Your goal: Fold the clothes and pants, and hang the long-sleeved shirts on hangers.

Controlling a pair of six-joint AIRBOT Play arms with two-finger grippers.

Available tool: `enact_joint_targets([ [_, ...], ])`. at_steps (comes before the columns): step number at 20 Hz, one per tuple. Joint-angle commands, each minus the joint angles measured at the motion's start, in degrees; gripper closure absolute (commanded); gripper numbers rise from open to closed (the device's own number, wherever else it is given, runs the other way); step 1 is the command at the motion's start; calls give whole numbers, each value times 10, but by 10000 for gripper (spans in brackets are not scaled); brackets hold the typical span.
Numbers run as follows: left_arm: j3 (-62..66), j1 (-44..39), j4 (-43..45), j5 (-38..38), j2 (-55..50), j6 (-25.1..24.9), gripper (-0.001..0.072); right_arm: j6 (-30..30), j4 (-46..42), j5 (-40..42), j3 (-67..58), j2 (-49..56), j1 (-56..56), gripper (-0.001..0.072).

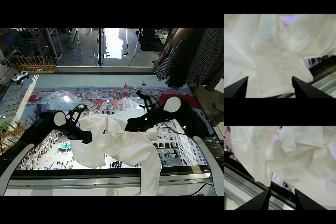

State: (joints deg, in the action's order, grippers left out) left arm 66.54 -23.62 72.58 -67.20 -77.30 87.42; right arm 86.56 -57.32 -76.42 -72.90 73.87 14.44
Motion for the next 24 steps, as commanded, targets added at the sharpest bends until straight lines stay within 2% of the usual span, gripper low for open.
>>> enact_joint_targets([
  [1, -39, -9, 20, 97, -24, 12, 62, 6, 47, 139, 99, 18, 26, 240],
  [5, -39, 2, -11, 161, -86, 3, 41, -4, 59, 205, 106, 73, 70, 227],
  [9, -38, 6, -132, 209, -131, -79, 42, -4, 73, 284, 95, 132, 89, 233],
  [10, -38, 6, -161, 217, -135, -93, 63, -4, 81, 298, 89, 146, 89, 234],
  [11, -38, 6, -179, 222, -136, -95, 229, -4, 85, 309, 81, 158, 89, 254],
  [12, -38, 7, -180, 222, -136, -95, 514, -3, 90, 317, 74, 170, 89, 347],
  [13, -38, 9, -181, 219, -136, -94, 619, 2, 90, 326, 70, 179, 89, 408],
  [14, -38, 11, -182, 210, -135, -94, 622, 7, 89, 332, 69, 186, 89, 531],
  [15, -38, 15, -184, 197, -132, -95, 697, 9, 85, 336, 68, 187, 89, 679],
  [17, -38, 31, -182, 167, -108, -101, 694, 9, 56, 332, 63, 175, 89, 687],
  [19, -26, 60, -183, 131, -62, -119, 695, 14, -27, 302, 44, 138, 87, 688],
  [21, 22, 95, -183, 80, -7, -121, 695, 15, -142, 231, 2, 75, 86, 688],
  [24, 159, 133, -225, 19, 61, -120, 695, 11, -208, 104, -99, -31, 87, 688],
])
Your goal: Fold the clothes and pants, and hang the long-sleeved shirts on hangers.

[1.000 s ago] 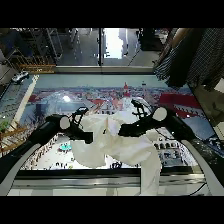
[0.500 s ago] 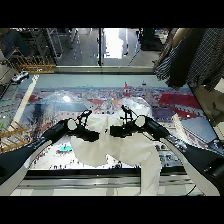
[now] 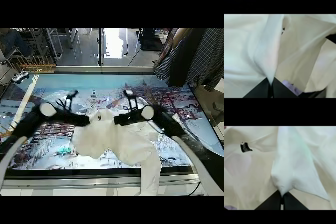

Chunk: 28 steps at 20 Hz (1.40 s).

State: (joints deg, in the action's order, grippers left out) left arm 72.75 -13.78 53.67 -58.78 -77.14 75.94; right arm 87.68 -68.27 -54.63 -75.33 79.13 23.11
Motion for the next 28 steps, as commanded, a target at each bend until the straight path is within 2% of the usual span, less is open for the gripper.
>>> enact_joint_targets([
  [1, 148, 40, -60, -73, 74, -5, 695, -3, -102, -146, -115, -118, 2, 688],
  [3, 257, 43, -99, -73, 92, -2, 695, -3, -104, -162, -197, -185, 1, 689],
  [5, 346, 43, -108, -73, 91, 23, 696, -3, -117, -150, -265, -219, 1, 691],
  [7, 366, 46, -105, -73, 88, 47, 696, -3, -126, -120, -303, -219, 1, 691],
  [10, 365, 46, -24, -86, 62, 101, 682, -3, -125, -99, -304, -165, 1, 690],
  [11, 365, 50, 25, -99, 54, 117, 559, -3, -123, -101, -304, -135, 1, 690],
  [13, 365, 67, 139, -172, 36, 145, 181, -3, -85, -108, -304, -66, 2, 690],
  [14, 365, 82, 204, -234, 27, 140, 148, -3, -56, -109, -304, -35, 2, 690],
  [16, 336, 125, 350, -317, 24, 109, 150, -21, -3, -108, -304, 21, 5, 690],
  [18, 264, 202, 440, -313, 40, 106, 152, -33, -1, -109, -304, 64, 20, 690],
  [21, 121, 360, 447, -223, 75, 107, 162, -56, -6, -108, -303, 108, 47, 689],
  [23, 36, 462, 446, -152, 88, 117, 213, -64, -12, -105, -303, 122, 56, 689],
  [27, -61, 619, 383, -26, 89, 127, 215, -64, -27, -103, -303, 128, 56, 688],
  [28, -73, 646, 361, 8, 87, 120, 265, -64, -27, -103, -303, 128, 56, 688],
])
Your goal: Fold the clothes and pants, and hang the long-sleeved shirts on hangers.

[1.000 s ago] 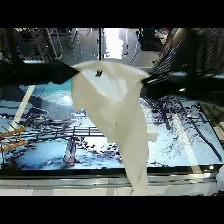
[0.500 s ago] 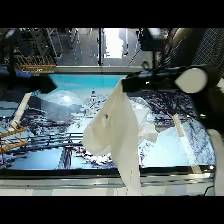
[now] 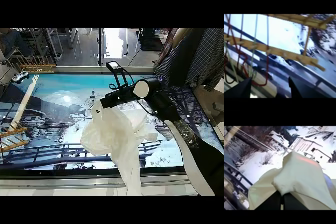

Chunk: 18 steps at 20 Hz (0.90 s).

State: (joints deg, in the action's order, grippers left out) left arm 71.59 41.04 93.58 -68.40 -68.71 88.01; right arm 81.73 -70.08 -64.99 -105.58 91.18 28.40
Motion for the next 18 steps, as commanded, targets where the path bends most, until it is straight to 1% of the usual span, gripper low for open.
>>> enact_joint_targets([
  [1, -69, 114, -55, 128, -1, -14, 357, -5, -9, 1, -1, 8, 3, 688],
  [2, -70, 125, -68, 146, -9, -22, 363, -4, -9, 1, -1, 8, 3, 688],
  [4, -70, 126, -71, 173, -32, -23, 357, -4, -7, 1, -1, 8, 3, 688],
  [6, -70, 125, -93, 205, -61, -23, 357, -4, -7, 0, -1, 8, 3, 687],
  [10, -68, 125, -93, 251, -105, -23, 357, -4, -7, -11, -1, 8, 3, 687],
  [18, -68, 110, -103, 325, -135, -23, 359, -4, -7, -10, -1, 8, 3, 687],
])
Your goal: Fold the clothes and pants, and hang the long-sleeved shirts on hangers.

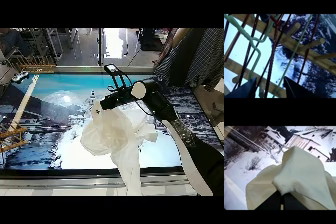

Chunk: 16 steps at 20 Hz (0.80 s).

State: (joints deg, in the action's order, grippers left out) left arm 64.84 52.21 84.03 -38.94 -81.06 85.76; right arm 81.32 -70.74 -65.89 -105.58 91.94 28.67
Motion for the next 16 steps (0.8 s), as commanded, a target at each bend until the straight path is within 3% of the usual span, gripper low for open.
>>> enact_joint_targets([
  [1, 0, -2, -8, 34, -18, -1, 359, 0, 0, -1, -1, 0, 1, 687],
  [2, 0, -2, -12, 34, -23, -1, 361, 0, 0, -2, -1, 0, 1, 687],
  [3, 0, -2, -12, 34, -27, -1, 410, 0, 0, -2, -1, 0, 1, 687],
  [4, 0, -2, -12, 35, -30, -1, 503, 0, 0, -2, -1, 0, 1, 687],
  [5, 0, -2, -12, 40, -31, -1, 537, 0, 0, -2, -1, 0, 1, 687],
  [10, 0, -2, -12, 48, -30, -1, 544, 0, 0, -2, -1, 0, 1, 687],
  [11, 0, -2, -12, 47, -30, -1, 567, 0, 0, -3, -1, 0, 1, 687],
  [12, 0, -2, -12, 47, -29, -1, 642, 0, 0, -3, -1, 0, 1, 687],
  [16, 0, -2, -12, 47, -24, -1, 659, 0, 0, -3, -1, 0, 1, 687],
])
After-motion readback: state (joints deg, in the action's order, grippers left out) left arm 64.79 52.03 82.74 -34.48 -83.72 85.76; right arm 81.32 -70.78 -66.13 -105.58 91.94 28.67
